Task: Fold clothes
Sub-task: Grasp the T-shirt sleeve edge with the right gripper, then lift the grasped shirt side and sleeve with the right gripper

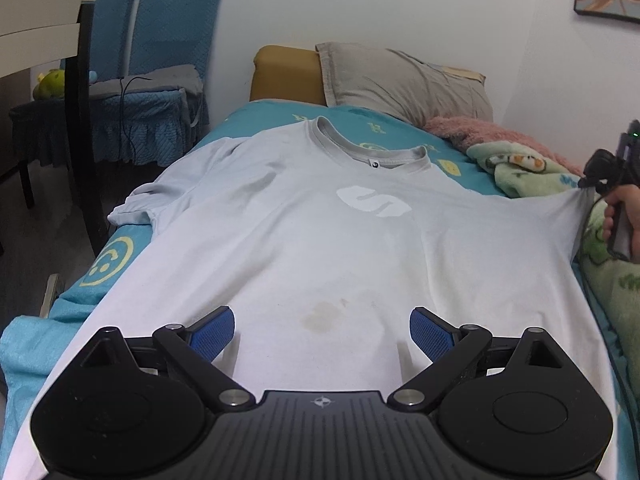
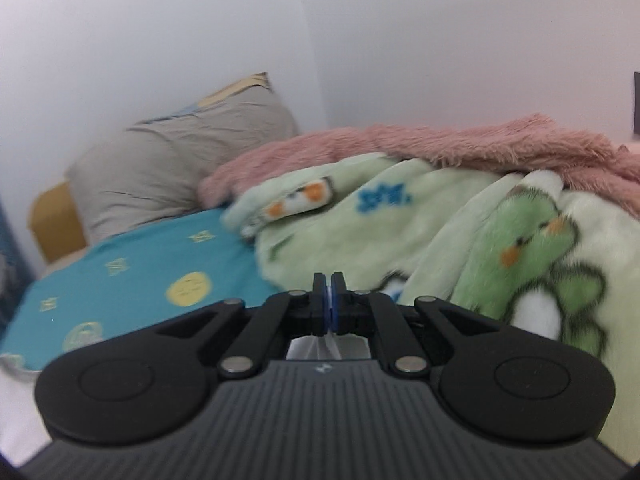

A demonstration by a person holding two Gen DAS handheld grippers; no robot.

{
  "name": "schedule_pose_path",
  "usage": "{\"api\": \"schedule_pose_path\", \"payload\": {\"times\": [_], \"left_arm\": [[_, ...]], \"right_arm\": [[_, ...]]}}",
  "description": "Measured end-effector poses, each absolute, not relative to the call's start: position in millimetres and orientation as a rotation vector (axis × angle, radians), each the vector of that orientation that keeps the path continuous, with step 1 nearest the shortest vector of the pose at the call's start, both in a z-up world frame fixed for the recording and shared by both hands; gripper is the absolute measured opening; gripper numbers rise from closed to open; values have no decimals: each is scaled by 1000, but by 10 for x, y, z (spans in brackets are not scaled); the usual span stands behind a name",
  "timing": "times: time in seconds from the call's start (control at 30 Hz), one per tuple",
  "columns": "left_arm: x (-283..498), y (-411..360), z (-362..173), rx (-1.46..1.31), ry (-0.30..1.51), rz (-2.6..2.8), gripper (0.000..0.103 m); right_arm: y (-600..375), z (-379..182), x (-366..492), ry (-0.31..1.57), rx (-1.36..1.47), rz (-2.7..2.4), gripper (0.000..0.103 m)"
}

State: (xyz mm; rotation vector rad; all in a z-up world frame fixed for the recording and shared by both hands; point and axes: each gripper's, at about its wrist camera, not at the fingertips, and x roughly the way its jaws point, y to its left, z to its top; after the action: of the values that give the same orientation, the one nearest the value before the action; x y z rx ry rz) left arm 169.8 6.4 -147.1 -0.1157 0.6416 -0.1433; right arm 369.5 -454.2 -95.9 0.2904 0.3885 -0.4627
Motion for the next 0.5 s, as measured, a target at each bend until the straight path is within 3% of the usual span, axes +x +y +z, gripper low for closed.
{"api": "schedule_pose_path", "payload": {"times": [0.4,0.47,0.5], "left_arm": [[1802,24,-1610,-64,682,-131,96],[1796,37,-1596,-67,680,-134,96],[1793,39,-1585,-68,680,-135,96]], "right_arm": [[-4450,-1230,4031,513,209,-406,8],[-4373,-1223,3934,551,217,-376,13],[-4321,-1209,3848,561,226,-355,34]]}}
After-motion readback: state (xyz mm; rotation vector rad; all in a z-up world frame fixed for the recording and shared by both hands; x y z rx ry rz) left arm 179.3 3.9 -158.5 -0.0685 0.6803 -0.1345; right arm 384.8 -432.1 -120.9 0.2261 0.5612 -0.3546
